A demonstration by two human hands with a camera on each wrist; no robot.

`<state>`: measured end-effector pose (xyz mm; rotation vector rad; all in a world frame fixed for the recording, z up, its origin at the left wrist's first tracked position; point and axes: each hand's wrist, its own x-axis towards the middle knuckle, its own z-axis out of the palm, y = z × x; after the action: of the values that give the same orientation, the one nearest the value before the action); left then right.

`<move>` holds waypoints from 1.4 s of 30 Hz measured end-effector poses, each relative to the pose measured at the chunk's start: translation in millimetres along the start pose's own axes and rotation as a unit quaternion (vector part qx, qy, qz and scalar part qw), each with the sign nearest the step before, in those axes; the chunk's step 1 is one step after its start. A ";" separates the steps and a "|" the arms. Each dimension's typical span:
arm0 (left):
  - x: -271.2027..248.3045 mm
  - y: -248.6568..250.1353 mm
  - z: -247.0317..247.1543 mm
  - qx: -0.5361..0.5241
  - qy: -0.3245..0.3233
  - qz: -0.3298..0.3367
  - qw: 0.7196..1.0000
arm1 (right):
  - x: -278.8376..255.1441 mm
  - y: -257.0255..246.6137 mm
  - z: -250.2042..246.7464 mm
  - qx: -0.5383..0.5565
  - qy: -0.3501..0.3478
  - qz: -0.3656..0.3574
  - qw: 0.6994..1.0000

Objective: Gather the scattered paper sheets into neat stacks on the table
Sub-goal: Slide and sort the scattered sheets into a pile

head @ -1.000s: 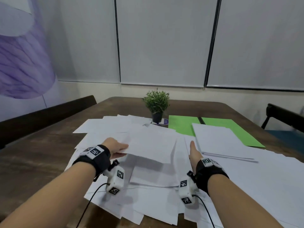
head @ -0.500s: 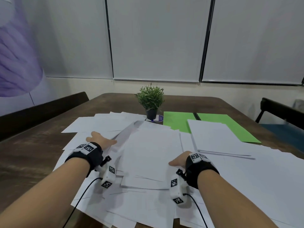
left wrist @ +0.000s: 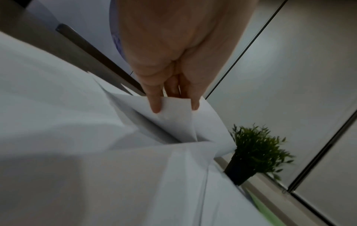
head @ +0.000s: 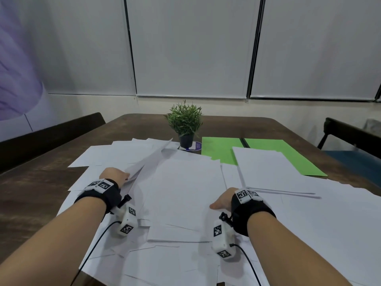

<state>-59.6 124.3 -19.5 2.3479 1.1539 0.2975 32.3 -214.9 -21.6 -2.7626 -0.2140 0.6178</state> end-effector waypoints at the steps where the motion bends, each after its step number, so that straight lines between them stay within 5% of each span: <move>1: 0.9 0.7 -3.8 -0.006 0.015 0.005 1.000 | 1.6 0.3 1.2 0.000 0.001 -0.002 1.000; 9: -7.5 20.6 -76.8 -0.220 0.097 0.067 0.968 | -6.8 1.0 1.5 0.011 -0.005 -0.005 1.000; 13: -42.6 49.1 -93.6 -0.246 0.056 0.119 0.960 | -5.7 0.5 4.6 0.091 -0.004 -0.005 0.996; 18: -99.8 71.2 -77.7 -0.180 -0.011 0.188 0.965 | 18.9 9.6 10.7 0.285 0.008 0.025 0.958; 23: -151.0 80.7 -17.7 -0.026 -0.105 0.234 0.966 | 121.6 39.2 44.1 0.366 -0.028 -0.001 0.930; 29: -193.4 84.5 33.7 0.078 -0.201 0.247 0.945 | 27.6 15.3 22.9 0.423 -0.036 0.002 0.906; 32: -201.5 84.2 37.7 -0.028 -0.309 0.207 0.928 | 16.6 14.5 19.7 0.398 -0.033 -0.025 0.917; 34: -196.1 82.4 29.5 -0.086 -0.336 0.169 0.923 | 12.2 12.8 18.8 0.297 -0.030 -0.017 0.954; 36: -182.0 77.6 16.3 -0.117 -0.317 0.138 0.931 | 3.0 10.1 14.4 0.166 -0.013 -0.015 0.986; 39: -154.3 64.0 -4.0 -0.090 -0.250 0.090 0.960 | 0.9 9.3 9.6 0.081 0.018 -0.048 0.995; 42: -134.7 46.5 -15.4 0.001 -0.180 0.038 0.983 | -3.1 12.9 12.4 0.156 -0.033 -0.058 0.986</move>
<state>-117.3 -0.4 21.4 2.3262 0.8914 -0.1021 25.1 -224.4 -35.3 -2.4141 -0.2654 0.6507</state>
